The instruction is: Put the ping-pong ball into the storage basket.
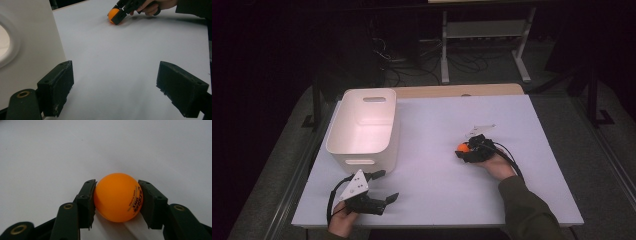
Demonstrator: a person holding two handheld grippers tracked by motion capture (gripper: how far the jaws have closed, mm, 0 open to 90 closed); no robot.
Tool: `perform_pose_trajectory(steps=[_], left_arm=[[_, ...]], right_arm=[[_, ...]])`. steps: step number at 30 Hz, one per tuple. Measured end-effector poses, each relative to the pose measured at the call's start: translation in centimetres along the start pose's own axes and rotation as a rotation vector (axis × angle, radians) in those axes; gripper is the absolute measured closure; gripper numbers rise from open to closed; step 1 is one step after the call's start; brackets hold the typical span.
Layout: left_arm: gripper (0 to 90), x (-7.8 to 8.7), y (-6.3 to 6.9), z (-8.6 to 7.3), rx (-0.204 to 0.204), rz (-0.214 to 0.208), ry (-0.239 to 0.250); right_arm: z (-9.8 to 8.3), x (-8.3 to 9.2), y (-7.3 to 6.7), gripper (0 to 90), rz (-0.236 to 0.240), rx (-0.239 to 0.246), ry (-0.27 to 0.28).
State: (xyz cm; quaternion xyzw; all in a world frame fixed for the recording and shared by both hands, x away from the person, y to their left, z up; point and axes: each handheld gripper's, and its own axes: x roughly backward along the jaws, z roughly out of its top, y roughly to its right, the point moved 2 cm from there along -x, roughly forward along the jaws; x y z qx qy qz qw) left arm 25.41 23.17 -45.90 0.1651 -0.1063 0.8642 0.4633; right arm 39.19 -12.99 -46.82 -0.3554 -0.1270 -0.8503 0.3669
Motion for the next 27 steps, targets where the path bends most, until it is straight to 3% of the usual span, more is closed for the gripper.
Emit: perform_pose_trajectory(steps=[27], left_arm=[[14.1, -0.07, -0.03, 0.02, -0.001, -0.003, -0.004]], right_arm=[[0.54, 0.67, -0.27, 49.5, 0.035, -0.011, 0.021]])
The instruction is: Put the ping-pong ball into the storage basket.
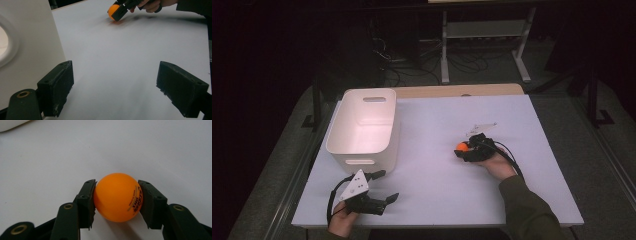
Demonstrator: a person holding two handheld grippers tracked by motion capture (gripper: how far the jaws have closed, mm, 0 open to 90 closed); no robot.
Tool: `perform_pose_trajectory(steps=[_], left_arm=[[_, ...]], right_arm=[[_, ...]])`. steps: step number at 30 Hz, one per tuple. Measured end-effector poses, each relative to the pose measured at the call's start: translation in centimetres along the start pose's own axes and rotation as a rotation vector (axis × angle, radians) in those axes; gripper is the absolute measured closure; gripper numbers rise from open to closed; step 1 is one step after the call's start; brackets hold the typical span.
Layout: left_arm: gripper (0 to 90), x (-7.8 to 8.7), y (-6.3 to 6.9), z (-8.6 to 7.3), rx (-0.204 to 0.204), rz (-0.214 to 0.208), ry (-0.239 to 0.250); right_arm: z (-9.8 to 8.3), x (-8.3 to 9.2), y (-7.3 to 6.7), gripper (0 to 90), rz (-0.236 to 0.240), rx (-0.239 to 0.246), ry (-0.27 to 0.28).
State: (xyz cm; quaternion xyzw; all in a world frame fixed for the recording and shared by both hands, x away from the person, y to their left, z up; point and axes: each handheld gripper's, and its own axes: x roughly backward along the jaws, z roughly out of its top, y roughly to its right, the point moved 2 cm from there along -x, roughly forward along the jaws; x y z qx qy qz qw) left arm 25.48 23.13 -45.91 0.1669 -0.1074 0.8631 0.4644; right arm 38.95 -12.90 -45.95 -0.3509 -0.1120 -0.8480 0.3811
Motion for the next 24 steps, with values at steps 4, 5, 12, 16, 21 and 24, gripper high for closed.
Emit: perform_pose_trajectory(steps=[4, 5, 12, 16, 21, 24], left_arm=[[14.2, 0.0, 0.0, 0.0, 0.004, 0.0, 0.001], [14.1, 0.0, 0.0, 0.0, 0.004, 0.0, 0.001], [14.1, 0.0, 0.0, 0.0, 0.002, 0.0, 0.0], [14.1, 0.0, 0.0, 0.0, 0.003, -0.001, -0.001], [14.2, 0.0, 0.0, 0.0, 0.0, 0.0, -0.001], [14.2, 0.0, 0.0, 0.0, 0.002, -0.001, -0.001]], right_arm=[[0.1, 0.0, -0.2, 49.5, 0.007, 0.003, 0.002], [0.1, 0.0, -0.2, 49.5, 0.009, -0.001, 0.001], [0.4, 0.0, -0.7, 49.5, 0.023, 0.011, 0.003], [0.6, -0.1, -1.0, 49.5, 0.029, 0.015, 0.003], [0.7, -0.1, -1.3, 49.5, 0.039, 0.021, 0.001], [0.8, -0.2, -1.5, 49.5, 0.046, 0.023, -0.003]])
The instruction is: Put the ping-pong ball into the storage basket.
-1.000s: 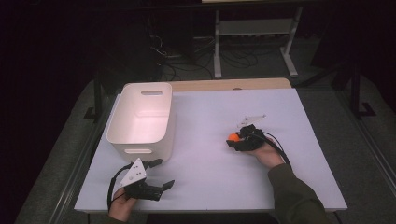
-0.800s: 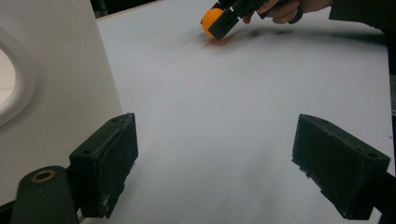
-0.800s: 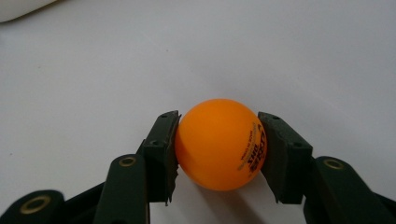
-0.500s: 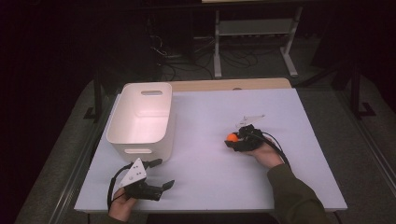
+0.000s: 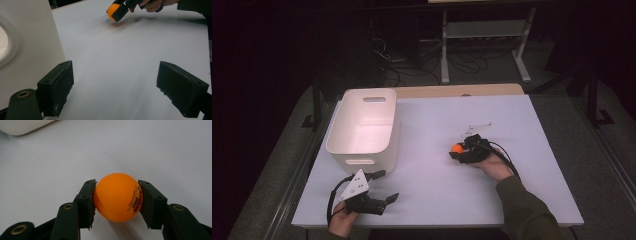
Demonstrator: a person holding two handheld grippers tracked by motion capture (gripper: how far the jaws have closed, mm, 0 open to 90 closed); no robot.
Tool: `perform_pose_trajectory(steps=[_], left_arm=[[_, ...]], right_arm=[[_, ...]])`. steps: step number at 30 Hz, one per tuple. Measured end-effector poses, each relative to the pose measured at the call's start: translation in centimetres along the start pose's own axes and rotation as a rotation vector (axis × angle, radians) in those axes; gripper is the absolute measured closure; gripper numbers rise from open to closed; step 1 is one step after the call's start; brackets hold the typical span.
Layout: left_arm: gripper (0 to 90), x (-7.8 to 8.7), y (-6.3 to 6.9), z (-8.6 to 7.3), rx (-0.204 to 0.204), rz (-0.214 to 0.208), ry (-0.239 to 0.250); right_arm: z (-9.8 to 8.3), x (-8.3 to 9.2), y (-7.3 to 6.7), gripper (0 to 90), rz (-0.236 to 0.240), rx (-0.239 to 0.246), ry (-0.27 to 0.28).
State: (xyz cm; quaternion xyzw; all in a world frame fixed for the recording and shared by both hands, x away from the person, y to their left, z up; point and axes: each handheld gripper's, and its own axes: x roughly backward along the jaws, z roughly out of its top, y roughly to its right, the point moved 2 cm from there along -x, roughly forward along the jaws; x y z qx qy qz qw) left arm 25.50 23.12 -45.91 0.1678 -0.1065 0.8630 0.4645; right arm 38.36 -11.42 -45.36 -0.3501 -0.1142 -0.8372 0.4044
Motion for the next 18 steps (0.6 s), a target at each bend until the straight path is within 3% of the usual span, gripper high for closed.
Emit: perform_pose_trajectory(steps=[18], left_arm=[[14.2, 0.0, 0.0, 0.0, 0.0, 0.001, 0.0]], right_arm=[[0.6, -0.5, -1.3, 49.5, 0.036, 0.02, 0.001]])
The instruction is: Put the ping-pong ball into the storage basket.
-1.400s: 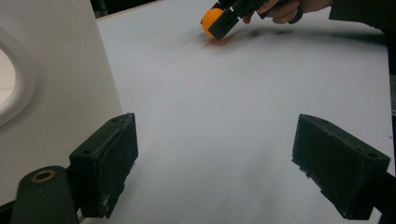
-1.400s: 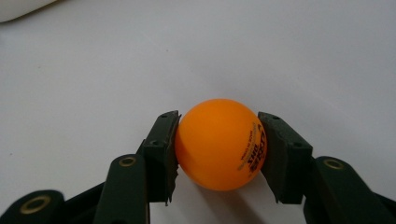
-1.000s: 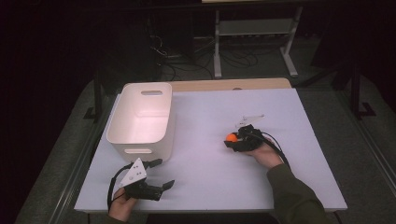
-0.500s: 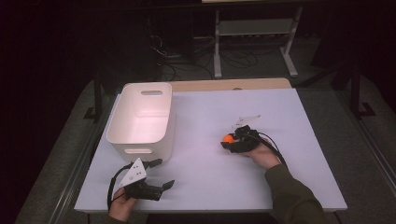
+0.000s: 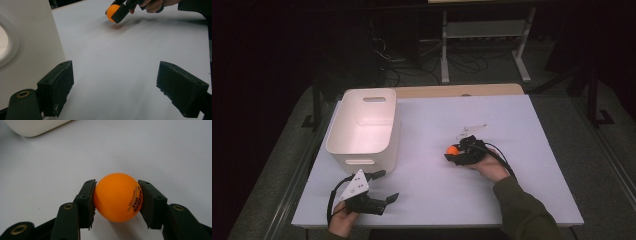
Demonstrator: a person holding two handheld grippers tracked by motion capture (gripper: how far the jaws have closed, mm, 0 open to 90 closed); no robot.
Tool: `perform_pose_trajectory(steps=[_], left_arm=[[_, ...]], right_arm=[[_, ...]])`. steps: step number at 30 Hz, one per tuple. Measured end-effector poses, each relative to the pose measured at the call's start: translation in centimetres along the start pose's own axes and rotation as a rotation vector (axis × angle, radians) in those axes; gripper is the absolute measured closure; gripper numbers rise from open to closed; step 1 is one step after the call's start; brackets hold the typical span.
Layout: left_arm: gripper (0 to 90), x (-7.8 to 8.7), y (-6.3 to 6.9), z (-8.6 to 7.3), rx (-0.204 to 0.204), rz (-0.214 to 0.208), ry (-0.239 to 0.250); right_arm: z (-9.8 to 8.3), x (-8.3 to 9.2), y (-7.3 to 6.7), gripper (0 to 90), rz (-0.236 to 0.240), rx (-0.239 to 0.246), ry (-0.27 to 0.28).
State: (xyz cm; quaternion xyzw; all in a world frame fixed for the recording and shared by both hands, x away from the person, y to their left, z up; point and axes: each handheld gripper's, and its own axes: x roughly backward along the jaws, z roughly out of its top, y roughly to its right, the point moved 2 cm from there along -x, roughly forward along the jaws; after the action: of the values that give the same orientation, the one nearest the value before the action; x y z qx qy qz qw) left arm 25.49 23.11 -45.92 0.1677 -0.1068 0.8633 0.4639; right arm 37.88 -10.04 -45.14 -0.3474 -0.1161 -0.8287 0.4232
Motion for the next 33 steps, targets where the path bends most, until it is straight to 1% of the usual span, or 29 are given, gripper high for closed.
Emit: perform_pose_trajectory(steps=[6, 15, 21, 26, 33], left_arm=[[14.1, 0.0, 0.1, 0.0, -0.005, 0.001, -0.001], [14.1, 0.0, 0.1, 0.0, -0.008, 0.002, -0.001], [14.2, 0.0, 0.1, 0.0, -0.003, 0.001, 0.0], [14.1, 0.0, 0.0, 0.0, -0.002, 0.001, 0.0], [14.1, 0.0, 0.0, 0.0, -0.002, 0.002, 0.0]], right_arm=[[0.2, -0.3, -0.7, 49.6, 0.022, 0.012, 0.002], [0.7, -0.5, -1.7, 49.6, 0.041, 0.031, 0.007], [1.0, -0.7, -2.3, 49.6, 0.057, 0.036, 0.011], [1.1, -0.9, -2.8, 49.6, 0.071, 0.055, 0.008], [1.3, -1.2, -3.5, 49.6, 0.087, 0.064, 0.007]])
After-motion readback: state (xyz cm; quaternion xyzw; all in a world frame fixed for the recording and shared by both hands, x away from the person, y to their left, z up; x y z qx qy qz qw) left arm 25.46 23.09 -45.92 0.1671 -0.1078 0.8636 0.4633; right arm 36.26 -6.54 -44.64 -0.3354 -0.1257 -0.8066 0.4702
